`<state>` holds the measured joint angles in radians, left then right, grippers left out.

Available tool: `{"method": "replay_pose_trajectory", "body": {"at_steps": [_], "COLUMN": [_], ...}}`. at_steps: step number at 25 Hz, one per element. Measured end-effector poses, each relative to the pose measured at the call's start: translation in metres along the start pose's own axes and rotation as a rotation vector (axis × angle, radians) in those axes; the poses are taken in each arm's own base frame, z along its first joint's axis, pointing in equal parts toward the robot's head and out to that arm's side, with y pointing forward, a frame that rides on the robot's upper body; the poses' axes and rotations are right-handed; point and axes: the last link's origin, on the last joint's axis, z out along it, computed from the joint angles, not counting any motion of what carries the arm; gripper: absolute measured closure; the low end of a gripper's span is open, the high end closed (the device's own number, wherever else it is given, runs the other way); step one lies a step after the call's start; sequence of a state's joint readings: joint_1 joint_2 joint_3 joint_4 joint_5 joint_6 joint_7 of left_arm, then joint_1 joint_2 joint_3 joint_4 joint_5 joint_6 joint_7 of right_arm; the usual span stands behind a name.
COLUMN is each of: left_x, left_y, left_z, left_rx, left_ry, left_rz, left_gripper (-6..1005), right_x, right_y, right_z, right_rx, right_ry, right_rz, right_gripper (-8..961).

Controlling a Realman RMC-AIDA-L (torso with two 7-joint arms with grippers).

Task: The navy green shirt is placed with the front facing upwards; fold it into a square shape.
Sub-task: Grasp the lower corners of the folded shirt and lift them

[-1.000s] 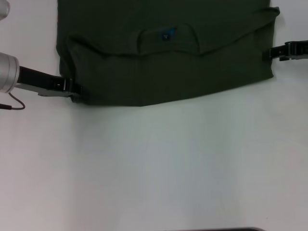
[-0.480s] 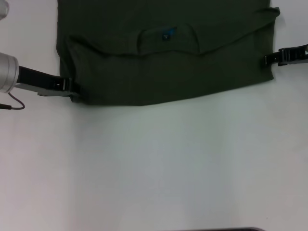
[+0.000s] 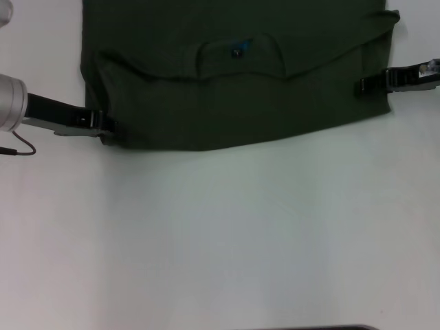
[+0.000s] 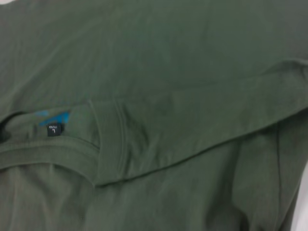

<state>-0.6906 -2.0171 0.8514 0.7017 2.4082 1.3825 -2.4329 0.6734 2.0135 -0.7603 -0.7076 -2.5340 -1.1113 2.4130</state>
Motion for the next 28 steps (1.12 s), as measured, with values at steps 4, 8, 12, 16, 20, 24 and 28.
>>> {"method": "replay_pose_trajectory", "body": {"at_steps": [4, 8, 12, 16, 20, 24, 28], "left_x": [0.000, 0.000, 0.000, 0.000, -0.001, -0.001, -0.001], "left_y": [0.000, 0.000, 0.000, 0.001, 0.002, 0.003, 0.004], "left_z": [0.000, 0.000, 0.000, 0.001, 0.002, 0.003, 0.004], "left_rx": [0.000, 0.000, -0.001, -0.004, -0.006, -0.010, -0.011], "left_ry": [0.000, 0.000, 0.001, -0.001, -0.002, -0.003, -0.003], "left_rz": [0.001, 0.001, 0.001, 0.001, 0.001, 0.000, -0.001], "left_gripper": [937, 936, 936, 936, 936, 937, 937], "right_x": [0.001, 0.006, 0.009, 0.011, 0.013, 0.015, 0.016], "right_y": [0.001, 0.004, 0.006, 0.009, 0.006, 0.002, -0.002], "right_z": [0.002, 0.000, 0.000, -0.001, -0.007, -0.012, -0.016], "right_rx": [-0.004, -0.032, -0.047, -0.066, -0.076, -0.082, -0.087], "right_ry": [0.009, 0.044, 0.062, 0.082, 0.097, 0.113, 0.111], "right_rz": [0.003, 0.009, 0.009, 0.006, 0.013, 0.023, 0.040], "right_gripper": [327, 327, 327, 327, 327, 328, 328]}}
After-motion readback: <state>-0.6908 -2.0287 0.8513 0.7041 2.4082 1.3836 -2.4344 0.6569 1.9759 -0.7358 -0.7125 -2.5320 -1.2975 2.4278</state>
